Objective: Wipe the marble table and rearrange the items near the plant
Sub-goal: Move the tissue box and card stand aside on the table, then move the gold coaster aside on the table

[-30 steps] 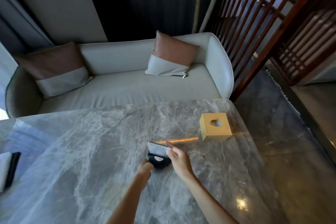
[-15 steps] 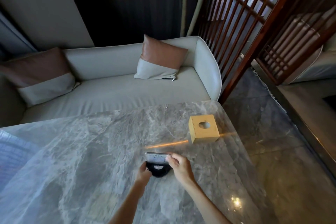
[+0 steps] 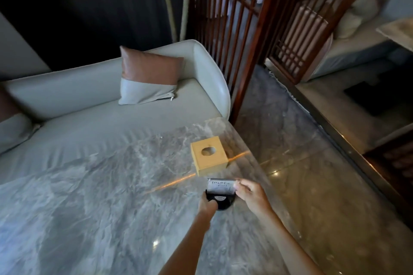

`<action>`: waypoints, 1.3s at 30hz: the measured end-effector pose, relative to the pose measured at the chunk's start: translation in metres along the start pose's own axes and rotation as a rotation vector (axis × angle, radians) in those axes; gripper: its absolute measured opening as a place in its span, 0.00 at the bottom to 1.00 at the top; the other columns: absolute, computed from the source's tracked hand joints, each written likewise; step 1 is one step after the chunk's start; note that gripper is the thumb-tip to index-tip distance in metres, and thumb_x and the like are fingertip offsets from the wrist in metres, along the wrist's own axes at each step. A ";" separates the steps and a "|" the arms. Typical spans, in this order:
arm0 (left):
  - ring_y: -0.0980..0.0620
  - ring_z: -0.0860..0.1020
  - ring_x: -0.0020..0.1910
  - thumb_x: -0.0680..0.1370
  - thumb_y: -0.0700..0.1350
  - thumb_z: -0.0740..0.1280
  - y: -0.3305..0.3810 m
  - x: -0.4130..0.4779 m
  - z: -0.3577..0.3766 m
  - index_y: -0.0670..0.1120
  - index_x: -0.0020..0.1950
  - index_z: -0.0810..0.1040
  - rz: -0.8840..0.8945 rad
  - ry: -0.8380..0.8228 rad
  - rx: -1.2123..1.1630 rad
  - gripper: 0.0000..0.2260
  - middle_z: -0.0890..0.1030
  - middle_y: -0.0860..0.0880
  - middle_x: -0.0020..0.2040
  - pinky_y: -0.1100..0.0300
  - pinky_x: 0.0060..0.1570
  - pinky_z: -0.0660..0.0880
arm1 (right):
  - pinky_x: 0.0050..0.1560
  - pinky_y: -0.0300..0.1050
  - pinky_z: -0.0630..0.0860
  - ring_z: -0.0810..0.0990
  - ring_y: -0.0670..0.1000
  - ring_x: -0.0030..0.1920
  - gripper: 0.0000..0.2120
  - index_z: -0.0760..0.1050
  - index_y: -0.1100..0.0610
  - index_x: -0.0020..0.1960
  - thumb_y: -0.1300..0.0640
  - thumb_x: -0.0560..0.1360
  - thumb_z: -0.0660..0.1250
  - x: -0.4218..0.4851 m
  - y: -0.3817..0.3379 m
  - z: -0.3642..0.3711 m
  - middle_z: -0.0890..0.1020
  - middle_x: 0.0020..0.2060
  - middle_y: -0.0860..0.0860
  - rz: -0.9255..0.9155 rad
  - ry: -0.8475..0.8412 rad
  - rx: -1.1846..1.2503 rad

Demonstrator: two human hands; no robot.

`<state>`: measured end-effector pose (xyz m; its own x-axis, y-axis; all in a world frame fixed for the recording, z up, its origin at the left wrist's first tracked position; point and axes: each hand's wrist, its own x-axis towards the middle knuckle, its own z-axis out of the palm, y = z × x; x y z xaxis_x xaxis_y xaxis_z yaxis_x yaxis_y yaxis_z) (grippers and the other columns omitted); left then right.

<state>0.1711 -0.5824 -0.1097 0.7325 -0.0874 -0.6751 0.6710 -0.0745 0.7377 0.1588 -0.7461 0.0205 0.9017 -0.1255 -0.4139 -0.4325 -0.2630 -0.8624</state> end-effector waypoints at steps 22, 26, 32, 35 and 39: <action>0.43 0.77 0.62 0.69 0.36 0.57 -0.104 -0.248 -0.276 0.40 0.64 0.77 -0.153 0.451 0.452 0.24 0.80 0.40 0.61 0.54 0.62 0.72 | 0.52 0.27 0.71 0.76 0.58 0.66 0.17 0.73 0.68 0.66 0.63 0.79 0.63 -0.151 0.080 0.197 0.77 0.65 0.62 0.269 -0.156 -0.032; 0.42 0.75 0.65 0.73 0.32 0.60 -0.127 -0.295 -0.287 0.39 0.68 0.73 -0.195 0.486 0.411 0.22 0.77 0.40 0.65 0.55 0.62 0.70 | 0.62 0.44 0.71 0.78 0.56 0.63 0.15 0.75 0.70 0.63 0.62 0.79 0.63 -0.196 0.083 0.256 0.79 0.62 0.64 0.270 -0.316 -0.160; 0.40 0.74 0.64 0.74 0.34 0.61 -0.163 -0.328 -0.305 0.40 0.71 0.69 -0.258 0.434 0.380 0.24 0.75 0.38 0.66 0.52 0.63 0.71 | 0.55 0.46 0.73 0.78 0.62 0.61 0.19 0.73 0.74 0.62 0.58 0.81 0.62 -0.244 0.097 0.322 0.79 0.59 0.67 0.342 -0.410 -0.234; 0.43 0.73 0.67 0.75 0.35 0.61 -0.172 -0.339 -0.310 0.39 0.72 0.67 -0.278 0.372 0.323 0.24 0.72 0.40 0.70 0.56 0.66 0.67 | 0.36 0.44 0.66 0.77 0.56 0.36 0.16 0.73 0.75 0.51 0.59 0.80 0.61 -0.260 0.107 0.340 0.76 0.37 0.64 0.411 -0.417 -0.221; 0.46 0.73 0.66 0.76 0.35 0.61 -0.176 -0.345 -0.310 0.38 0.71 0.68 -0.272 0.278 0.318 0.22 0.73 0.42 0.68 0.60 0.61 0.68 | 0.35 0.38 0.63 0.67 0.47 0.33 0.09 0.77 0.65 0.46 0.60 0.79 0.62 -0.267 0.115 0.356 0.70 0.30 0.49 0.448 -0.411 -0.190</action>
<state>-0.1646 -0.2311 -0.0076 0.5677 0.2420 -0.7868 0.8054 -0.3610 0.4701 -0.1320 -0.4024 -0.0716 0.5433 0.1051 -0.8329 -0.7257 -0.4401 -0.5289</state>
